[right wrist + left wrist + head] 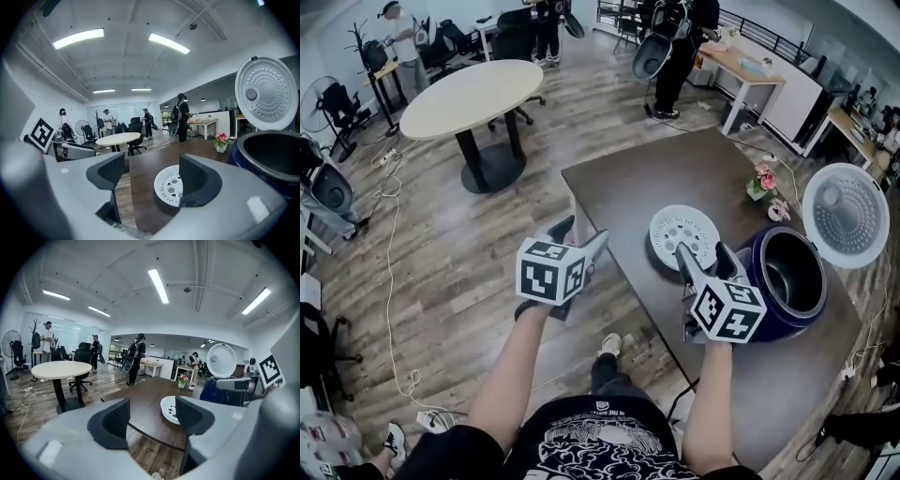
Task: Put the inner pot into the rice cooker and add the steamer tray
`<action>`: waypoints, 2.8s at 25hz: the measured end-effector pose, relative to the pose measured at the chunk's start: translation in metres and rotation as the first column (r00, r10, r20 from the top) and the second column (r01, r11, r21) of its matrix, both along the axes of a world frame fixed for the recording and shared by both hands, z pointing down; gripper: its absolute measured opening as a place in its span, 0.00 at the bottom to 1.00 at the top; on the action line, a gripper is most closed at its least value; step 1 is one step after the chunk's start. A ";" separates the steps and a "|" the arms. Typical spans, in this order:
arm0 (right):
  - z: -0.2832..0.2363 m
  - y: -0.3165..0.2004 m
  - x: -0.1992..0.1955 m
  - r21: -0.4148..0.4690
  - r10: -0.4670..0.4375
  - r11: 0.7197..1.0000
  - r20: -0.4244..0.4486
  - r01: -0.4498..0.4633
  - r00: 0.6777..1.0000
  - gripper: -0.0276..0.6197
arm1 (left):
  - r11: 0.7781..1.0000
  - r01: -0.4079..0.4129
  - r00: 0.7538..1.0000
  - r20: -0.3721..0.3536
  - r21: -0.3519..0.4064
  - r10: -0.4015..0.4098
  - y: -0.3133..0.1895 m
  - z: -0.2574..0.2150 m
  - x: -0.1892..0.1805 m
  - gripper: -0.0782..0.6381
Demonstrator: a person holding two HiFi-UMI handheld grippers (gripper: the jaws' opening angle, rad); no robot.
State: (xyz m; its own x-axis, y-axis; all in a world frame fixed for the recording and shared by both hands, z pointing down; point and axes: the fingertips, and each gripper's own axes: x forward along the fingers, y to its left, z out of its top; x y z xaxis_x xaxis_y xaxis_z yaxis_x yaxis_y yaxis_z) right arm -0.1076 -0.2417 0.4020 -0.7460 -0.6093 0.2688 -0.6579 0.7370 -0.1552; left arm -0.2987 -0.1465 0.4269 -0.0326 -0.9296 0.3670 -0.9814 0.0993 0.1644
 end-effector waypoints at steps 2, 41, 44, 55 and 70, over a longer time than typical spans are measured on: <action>0.005 -0.008 -0.014 -0.009 -0.015 1.000 0.007 0.015 1.000 0.60 | 1.000 0.008 1.000 0.005 -0.004 -0.008 -0.007 0.002 -0.011 0.53; 0.111 -0.200 -0.010 -0.178 0.329 0.927 -0.039 -0.331 0.944 0.59 | 0.878 -0.447 0.894 -0.077 -0.171 0.441 -0.296 0.098 0.018 0.53; 0.117 -0.199 -0.002 -0.188 0.412 0.890 -0.057 -0.415 0.910 0.59 | 0.823 -0.538 0.843 -0.103 -0.182 0.528 -0.312 0.109 0.029 0.53; 0.138 -0.152 0.023 -0.243 0.669 0.698 -0.114 -0.674 0.734 0.58 | 0.577 -0.784 0.618 -0.191 -0.230 0.763 -0.318 0.142 0.067 0.53; 0.175 -0.092 0.037 -0.349 0.844 0.451 -0.133 -0.821 0.520 0.52 | 0.369 -0.885 0.447 -0.297 -0.282 0.844 -0.297 0.173 0.077 0.53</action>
